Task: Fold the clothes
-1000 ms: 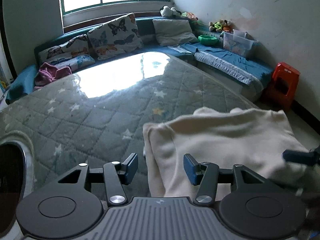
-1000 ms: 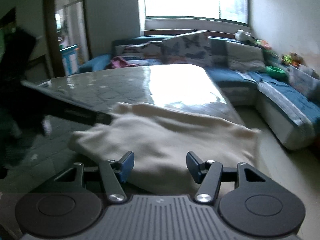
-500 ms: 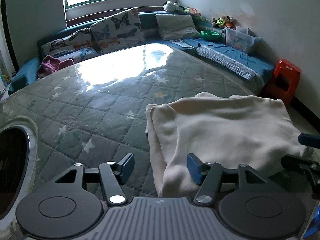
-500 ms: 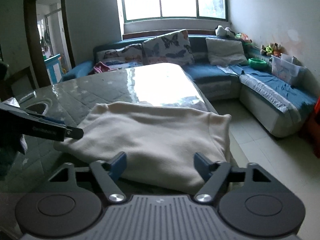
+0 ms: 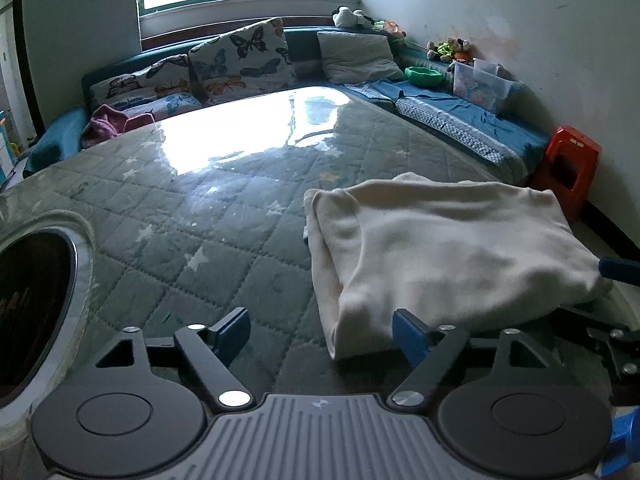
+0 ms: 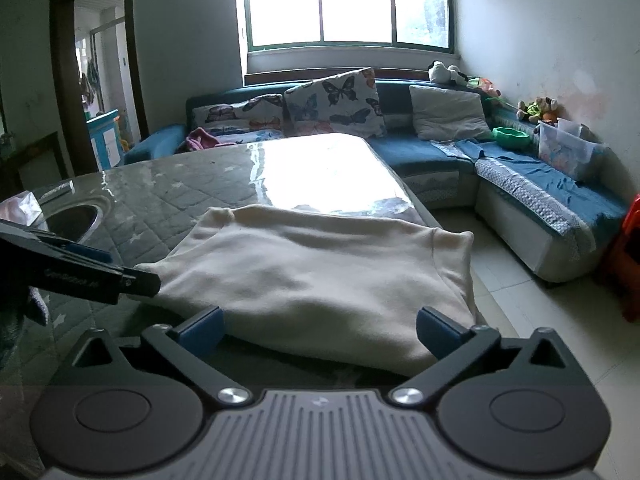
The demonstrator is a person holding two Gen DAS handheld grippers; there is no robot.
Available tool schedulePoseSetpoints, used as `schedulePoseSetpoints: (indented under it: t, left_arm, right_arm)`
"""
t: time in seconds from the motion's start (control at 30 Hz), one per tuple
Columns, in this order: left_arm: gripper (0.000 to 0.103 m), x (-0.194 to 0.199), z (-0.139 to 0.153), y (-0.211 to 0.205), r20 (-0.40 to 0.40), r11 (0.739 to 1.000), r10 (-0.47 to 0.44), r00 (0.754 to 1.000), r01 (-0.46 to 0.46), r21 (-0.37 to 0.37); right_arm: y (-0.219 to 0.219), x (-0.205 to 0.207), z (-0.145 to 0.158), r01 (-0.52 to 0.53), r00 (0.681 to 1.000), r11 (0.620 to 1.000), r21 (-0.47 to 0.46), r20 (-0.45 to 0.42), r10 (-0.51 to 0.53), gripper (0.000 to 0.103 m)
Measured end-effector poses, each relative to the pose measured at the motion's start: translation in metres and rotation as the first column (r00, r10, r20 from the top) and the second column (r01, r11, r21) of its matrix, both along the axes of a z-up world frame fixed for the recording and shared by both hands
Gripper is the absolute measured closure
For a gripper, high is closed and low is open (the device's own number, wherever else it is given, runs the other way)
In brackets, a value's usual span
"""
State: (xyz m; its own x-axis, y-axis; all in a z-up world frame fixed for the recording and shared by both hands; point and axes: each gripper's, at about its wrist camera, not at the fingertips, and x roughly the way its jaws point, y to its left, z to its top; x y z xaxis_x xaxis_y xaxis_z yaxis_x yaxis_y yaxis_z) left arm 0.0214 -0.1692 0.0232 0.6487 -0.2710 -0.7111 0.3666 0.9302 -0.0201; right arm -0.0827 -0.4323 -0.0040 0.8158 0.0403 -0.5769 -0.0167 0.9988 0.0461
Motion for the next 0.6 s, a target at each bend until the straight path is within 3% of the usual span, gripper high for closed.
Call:
schedulePoseSetpoints:
  t: [0.27, 0.6]
  left_arm:
    - [0.009, -0.019, -0.002, 0.003, -0.001, 1.0, -0.02, 1.0, 0.02, 0.005]
    - [0.005, -0.039, -0.006, 0.005, -0.003, 1.0, -0.031, 1.0, 0.031, 0.002]
  right_arm:
    - [0.007, -0.011, 0.002, 0.025, 1.0, 0.999, -0.025, 0.004, -0.025, 0.0]
    - [0.013, -0.024, -0.001, 0.046, 0.999, 0.998, -0.039, 0.013, -0.046, 0.0]
